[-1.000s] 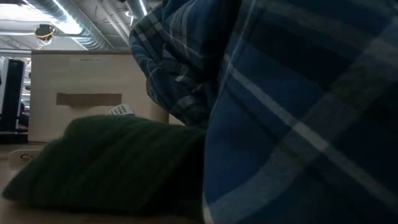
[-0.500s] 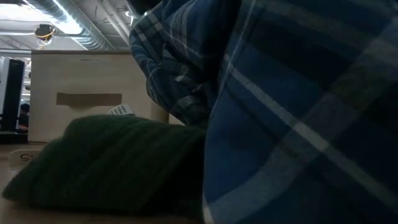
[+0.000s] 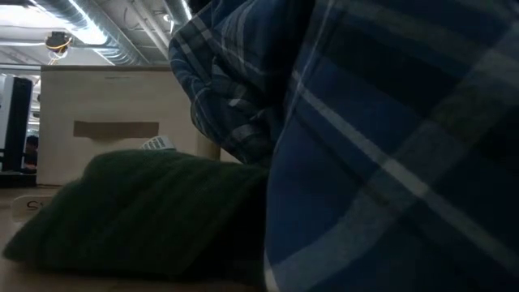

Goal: Sort clothes
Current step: Put the blue patterned polo shirt into the right laundry organizer

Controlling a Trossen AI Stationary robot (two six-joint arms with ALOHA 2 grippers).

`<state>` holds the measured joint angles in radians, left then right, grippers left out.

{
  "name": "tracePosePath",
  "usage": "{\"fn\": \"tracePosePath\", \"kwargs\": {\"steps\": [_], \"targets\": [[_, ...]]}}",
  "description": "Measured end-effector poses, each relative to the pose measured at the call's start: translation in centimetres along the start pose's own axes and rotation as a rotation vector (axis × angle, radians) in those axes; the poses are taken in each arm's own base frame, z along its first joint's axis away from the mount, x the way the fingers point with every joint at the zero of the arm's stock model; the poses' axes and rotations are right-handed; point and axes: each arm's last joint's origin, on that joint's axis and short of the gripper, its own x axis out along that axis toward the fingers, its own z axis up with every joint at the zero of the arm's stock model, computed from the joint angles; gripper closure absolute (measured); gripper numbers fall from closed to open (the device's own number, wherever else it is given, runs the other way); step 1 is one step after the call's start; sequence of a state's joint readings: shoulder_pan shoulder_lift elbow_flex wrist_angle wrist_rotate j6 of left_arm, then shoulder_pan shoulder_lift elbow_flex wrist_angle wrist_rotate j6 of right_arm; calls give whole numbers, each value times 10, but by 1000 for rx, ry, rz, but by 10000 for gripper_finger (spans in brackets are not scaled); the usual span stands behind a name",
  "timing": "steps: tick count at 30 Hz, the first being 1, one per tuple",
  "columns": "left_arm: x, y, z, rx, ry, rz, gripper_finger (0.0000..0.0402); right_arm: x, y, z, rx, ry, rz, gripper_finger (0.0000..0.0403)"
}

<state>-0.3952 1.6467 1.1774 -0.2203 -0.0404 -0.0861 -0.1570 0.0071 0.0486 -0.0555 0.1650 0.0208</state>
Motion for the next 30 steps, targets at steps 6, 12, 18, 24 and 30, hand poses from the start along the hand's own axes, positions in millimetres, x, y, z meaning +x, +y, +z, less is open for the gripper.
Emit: {"fn": "tracePosePath", "kwargs": {"steps": [6,12,18,24,30], "targets": [[26,12,-4,69,-22,24,170,0,0,0,0,0,0,397],[34,39,2,111,-94,128,170,0,0,0,0,0,0,397],[38,63,0,144,-89,207,170,0,0,0,-1,2,0,397],[60,65,-9,231,-76,212,170,0,0,0,-4,5,0,397],[82,68,-22,203,-58,165,170,0,0,-1,-4,7,1,397]]}}
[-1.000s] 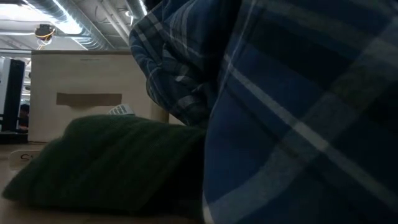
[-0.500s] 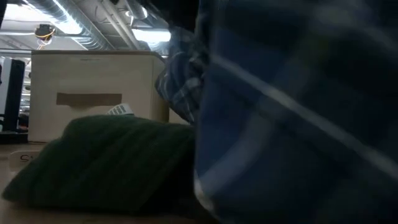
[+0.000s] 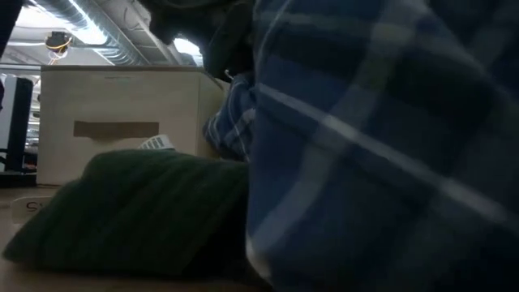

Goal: Sort clothes
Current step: Put the blue patterned polo shirt into the right laundry organizer

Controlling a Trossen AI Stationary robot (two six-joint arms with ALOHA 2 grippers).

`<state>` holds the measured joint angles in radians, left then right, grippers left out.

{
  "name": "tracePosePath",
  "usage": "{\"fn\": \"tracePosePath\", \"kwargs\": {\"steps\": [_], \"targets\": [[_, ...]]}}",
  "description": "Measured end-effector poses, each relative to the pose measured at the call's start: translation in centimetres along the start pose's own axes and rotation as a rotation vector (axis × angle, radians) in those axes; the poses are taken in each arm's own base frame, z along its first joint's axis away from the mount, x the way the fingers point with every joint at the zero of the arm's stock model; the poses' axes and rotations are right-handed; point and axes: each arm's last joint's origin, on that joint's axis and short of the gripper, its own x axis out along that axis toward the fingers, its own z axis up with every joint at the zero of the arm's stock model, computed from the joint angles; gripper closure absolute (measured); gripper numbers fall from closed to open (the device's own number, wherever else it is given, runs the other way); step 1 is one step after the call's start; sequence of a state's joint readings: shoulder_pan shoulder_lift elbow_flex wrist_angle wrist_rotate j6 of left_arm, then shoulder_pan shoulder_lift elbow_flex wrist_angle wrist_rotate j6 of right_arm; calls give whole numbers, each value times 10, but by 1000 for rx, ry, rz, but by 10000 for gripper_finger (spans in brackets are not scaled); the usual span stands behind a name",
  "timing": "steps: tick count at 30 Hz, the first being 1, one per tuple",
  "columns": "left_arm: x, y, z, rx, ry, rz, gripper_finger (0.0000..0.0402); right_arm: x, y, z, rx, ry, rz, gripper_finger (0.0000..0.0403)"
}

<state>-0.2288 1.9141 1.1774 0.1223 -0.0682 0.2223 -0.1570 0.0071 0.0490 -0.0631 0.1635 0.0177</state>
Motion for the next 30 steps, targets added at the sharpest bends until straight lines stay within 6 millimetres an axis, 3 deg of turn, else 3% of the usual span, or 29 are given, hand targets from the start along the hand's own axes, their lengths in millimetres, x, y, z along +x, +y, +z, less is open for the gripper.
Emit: {"fn": "tracePosePath", "kwargs": {"steps": [6,15,20,30], "targets": [[21,6,-16,-154,-6,-80,170,0,0,0,0,0,-3,397],[50,13,-45,-193,32,-44,182,0,0,0,-1,4,-2,397],[55,12,-49,-202,22,-49,237,0,0,0,-1,5,-3,397],[49,10,-40,-197,-25,-74,389,0,0,-1,-2,10,-3,397]]}}
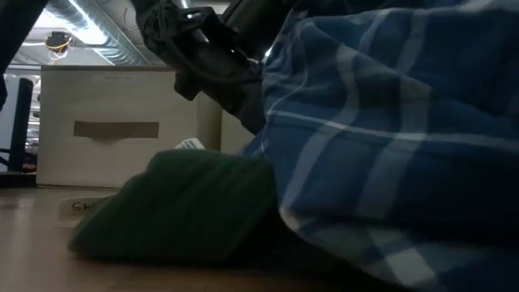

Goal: Sort clothes
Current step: Put the blue patterned polo shirt into the right laundry organizer

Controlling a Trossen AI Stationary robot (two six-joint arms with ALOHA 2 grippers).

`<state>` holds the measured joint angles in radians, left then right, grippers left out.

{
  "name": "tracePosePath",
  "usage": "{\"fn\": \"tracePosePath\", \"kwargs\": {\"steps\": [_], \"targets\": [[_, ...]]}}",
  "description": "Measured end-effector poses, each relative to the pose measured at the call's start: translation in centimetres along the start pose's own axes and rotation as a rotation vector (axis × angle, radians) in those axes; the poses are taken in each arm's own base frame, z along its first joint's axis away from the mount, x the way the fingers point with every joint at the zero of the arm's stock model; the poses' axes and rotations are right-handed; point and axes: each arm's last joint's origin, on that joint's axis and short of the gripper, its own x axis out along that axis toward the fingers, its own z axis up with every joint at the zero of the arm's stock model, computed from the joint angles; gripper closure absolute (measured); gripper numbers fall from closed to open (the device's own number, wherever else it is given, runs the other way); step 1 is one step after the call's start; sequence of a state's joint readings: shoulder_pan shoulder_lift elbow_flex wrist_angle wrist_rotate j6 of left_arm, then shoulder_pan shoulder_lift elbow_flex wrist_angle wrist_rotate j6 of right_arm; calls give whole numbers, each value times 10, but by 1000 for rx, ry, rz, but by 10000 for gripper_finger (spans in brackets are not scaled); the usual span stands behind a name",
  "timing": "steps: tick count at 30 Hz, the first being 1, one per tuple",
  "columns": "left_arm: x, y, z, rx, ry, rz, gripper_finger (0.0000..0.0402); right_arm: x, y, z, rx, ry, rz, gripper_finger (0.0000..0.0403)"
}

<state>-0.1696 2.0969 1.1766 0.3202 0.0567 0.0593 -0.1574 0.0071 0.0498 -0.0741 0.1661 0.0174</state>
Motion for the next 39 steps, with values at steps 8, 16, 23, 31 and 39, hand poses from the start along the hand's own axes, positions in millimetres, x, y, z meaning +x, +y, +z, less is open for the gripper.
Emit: {"fn": "tracePosePath", "kwargs": {"steps": [8,16,23,31,39], "targets": [[-28,-3,33,33,-102,-13,395,0,0,-1,-1,7,0,397],[-62,-12,67,107,-225,-45,395,0,0,-1,-2,8,0,397],[-93,-9,92,122,-328,-33,390,0,0,-1,-1,8,-1,397],[-141,-9,121,174,-465,-4,396,0,0,-1,-2,8,-1,397],[-192,4,142,197,-581,137,395,0,0,-1,-2,8,-1,397]]}}
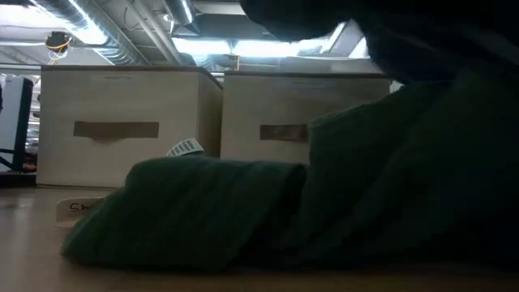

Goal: Sort clothes
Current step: Put the blue patterned polo shirt into the right laundry organizer

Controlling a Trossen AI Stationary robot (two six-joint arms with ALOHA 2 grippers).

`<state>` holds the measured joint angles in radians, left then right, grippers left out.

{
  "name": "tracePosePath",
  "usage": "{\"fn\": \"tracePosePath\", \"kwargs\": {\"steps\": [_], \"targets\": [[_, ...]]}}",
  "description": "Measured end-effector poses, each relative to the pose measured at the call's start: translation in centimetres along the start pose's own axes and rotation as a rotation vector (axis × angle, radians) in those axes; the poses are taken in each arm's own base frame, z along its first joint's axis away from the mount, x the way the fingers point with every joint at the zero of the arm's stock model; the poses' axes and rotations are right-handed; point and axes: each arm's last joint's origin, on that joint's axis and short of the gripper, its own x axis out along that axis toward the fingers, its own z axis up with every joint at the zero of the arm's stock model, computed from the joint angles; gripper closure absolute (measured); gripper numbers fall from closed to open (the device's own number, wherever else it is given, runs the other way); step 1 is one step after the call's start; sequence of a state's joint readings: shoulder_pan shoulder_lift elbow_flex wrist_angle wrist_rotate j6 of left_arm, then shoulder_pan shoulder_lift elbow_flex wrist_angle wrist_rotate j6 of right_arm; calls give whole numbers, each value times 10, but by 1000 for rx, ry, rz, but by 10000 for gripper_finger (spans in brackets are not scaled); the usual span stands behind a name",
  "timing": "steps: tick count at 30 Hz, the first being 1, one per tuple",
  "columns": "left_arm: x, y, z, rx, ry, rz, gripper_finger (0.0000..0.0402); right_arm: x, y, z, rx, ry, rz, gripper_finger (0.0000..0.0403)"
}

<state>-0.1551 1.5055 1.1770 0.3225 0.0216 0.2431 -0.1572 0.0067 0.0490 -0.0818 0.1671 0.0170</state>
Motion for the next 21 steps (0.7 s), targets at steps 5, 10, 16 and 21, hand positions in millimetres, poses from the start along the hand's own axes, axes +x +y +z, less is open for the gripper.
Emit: {"fn": "tracePosePath", "kwargs": {"steps": [5,10,16,21], "targets": [[-20,24,19,21,-56,87,393,0,0,0,0,0,0,397],[-42,52,36,34,-131,199,395,0,0,0,0,-1,-1,397],[-60,79,56,53,-221,305,392,0,0,0,0,-2,-2,397],[-68,96,75,121,-263,371,390,0,0,0,0,-1,-2,397]]}}
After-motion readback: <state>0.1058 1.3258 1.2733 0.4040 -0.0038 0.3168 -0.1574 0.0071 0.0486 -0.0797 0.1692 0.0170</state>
